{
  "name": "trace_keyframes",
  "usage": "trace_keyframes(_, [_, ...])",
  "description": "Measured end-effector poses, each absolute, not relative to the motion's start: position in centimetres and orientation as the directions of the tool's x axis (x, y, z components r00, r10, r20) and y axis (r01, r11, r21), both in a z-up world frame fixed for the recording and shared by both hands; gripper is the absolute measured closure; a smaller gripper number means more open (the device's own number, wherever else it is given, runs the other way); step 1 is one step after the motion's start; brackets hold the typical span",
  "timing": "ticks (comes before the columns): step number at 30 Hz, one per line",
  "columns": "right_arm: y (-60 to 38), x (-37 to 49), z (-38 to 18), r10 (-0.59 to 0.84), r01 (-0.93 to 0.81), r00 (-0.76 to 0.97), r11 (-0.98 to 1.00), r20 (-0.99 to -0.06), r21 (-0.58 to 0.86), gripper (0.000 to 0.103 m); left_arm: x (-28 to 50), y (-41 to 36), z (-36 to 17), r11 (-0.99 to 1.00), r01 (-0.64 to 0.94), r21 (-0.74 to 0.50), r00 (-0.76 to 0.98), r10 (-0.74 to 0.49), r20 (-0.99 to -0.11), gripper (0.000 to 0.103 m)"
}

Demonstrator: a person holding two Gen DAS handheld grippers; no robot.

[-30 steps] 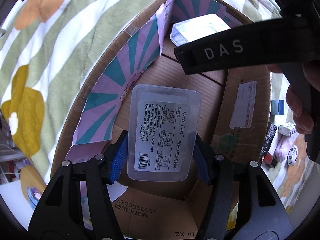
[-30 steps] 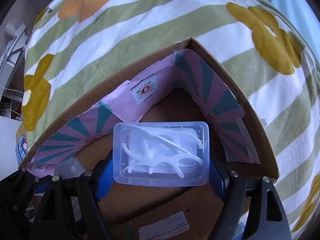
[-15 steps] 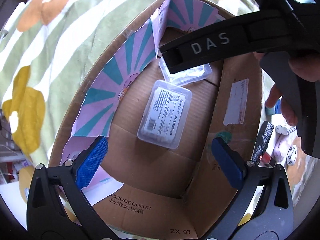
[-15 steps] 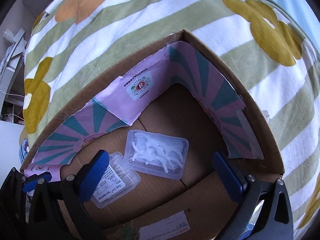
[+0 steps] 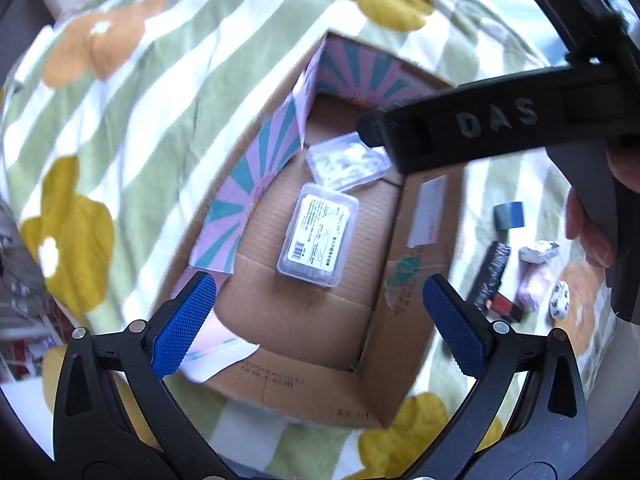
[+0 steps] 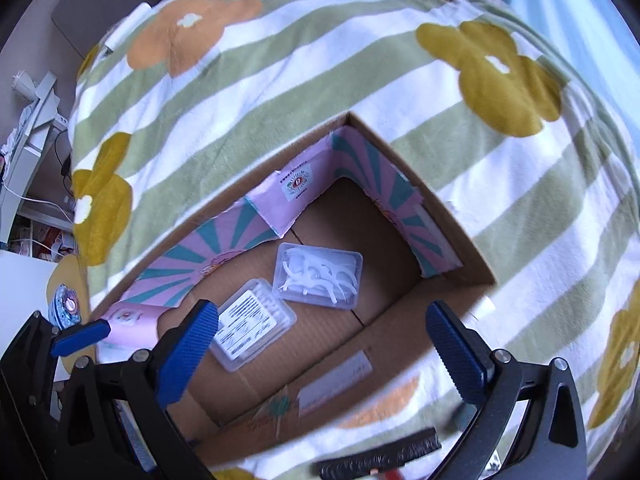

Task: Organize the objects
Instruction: 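Open both tools to drop the clear boxes into the cardboard box, then grasp the black cylinder with left tool while right grasps pink towel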

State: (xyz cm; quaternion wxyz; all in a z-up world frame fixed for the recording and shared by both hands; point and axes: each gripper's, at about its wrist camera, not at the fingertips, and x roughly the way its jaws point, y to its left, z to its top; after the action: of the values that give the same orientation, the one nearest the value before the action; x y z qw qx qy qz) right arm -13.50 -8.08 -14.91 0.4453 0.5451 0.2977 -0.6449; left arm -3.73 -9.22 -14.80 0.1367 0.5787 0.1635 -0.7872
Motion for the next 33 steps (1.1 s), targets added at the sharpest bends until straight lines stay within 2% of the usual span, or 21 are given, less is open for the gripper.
trace_keyframes(11, [1.3, -10.5, -4.0, -0.33, 0.81, -0.164, -0.583, -0.929, 0.064, 0.0, -2.3, -7.1, -6.2, -0.976, 0.216, -0.031, -0.376, -0.053, -0.925, 0.0])
trace_keyframes(17, [8.2, -8.7, -0.5, -0.297, 0.685, -0.311, -0.729, -0.903, 0.004, 0.0, -2.4, -4.3, -4.2, -0.994, 0.095, -0.055, -0.419, 0.01, -0.908, 0.0])
trace_keyframes(21, [13.2, -7.8, 0.2, -0.248, 0.536, -0.403, -0.844, -0.881, -0.007, 0.0, -2.7, -2.1, -3.6, -0.997, 0.015, -0.076, -0.436, 0.062, -0.898, 0.0])
trace_keyframes(24, [17.5, -7.1, 0.1, -0.242, 0.408, -0.422, -0.911, -0.874, 0.055, 0.0, -2.9, -0.2, -3.6, -0.995, -0.043, -0.088, -0.436, 0.098, -0.895, 0.0])
trace_keyframes(28, [21.6, -4.9, 0.0, -0.186, 0.255, -0.465, -0.964, -0.865, 0.071, 0.0, -2.7, 1.9, -4.5, -0.99, -0.106, -0.094, -0.416, 0.13, -0.9, 0.0])
trace_keyframes(33, [24.2, -3.2, -1.3, -0.143, 0.171, -0.468, -0.983, -0.872, 0.07, 0.0, -2.6, 3.9, -5.4, -0.981, -0.166, -0.103, -0.388, 0.162, -0.907, 0.0])
